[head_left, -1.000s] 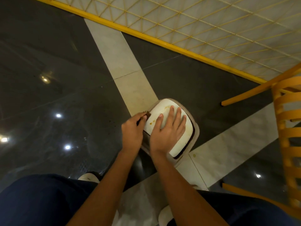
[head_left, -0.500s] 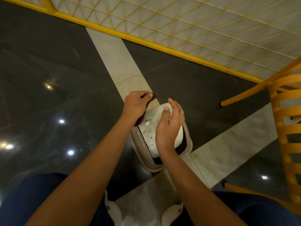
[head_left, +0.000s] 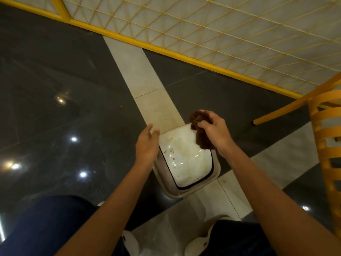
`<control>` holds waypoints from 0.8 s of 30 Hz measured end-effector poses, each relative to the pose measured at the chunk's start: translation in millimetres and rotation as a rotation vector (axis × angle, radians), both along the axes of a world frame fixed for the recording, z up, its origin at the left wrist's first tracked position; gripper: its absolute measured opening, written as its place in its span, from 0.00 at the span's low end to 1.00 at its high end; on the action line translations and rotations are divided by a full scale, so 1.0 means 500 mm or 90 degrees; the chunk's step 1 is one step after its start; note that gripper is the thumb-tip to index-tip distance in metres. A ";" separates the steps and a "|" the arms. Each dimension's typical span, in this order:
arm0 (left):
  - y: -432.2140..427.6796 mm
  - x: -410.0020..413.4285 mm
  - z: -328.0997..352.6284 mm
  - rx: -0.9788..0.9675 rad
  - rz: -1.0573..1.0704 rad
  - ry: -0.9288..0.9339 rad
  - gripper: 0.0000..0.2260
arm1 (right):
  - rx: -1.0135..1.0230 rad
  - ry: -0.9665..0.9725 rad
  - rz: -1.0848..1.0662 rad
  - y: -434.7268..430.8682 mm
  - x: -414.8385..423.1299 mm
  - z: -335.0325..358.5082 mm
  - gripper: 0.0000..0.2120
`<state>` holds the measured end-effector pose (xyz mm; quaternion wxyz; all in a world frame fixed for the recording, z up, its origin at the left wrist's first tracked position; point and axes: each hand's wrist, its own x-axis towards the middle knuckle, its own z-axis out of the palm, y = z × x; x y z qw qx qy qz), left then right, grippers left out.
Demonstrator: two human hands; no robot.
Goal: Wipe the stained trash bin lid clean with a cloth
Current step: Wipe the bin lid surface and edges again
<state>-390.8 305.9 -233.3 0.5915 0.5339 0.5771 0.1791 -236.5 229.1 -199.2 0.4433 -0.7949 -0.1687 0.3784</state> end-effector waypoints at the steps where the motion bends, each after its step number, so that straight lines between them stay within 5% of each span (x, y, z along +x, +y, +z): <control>1: -0.012 -0.010 -0.013 -0.023 -0.010 0.021 0.19 | -0.063 -0.087 0.058 -0.002 0.001 -0.017 0.18; 4: -0.036 -0.020 -0.042 -0.068 -0.055 0.055 0.22 | -0.189 -0.409 0.186 -0.006 0.007 -0.057 0.22; 7: -0.027 -0.016 -0.049 -0.040 -0.067 0.057 0.22 | -0.155 -0.546 0.209 -0.010 0.011 -0.074 0.20; 13: -0.011 -0.003 -0.063 -0.042 -0.103 0.069 0.23 | -0.113 -0.360 0.111 -0.020 -0.005 -0.114 0.23; 16: -0.021 0.004 -0.070 -0.076 -0.062 -0.009 0.23 | -0.075 -0.368 0.062 -0.012 -0.031 -0.107 0.18; 24: -0.021 0.002 -0.098 -0.136 0.017 -0.125 0.21 | 0.029 -0.465 0.291 0.021 -0.117 -0.104 0.14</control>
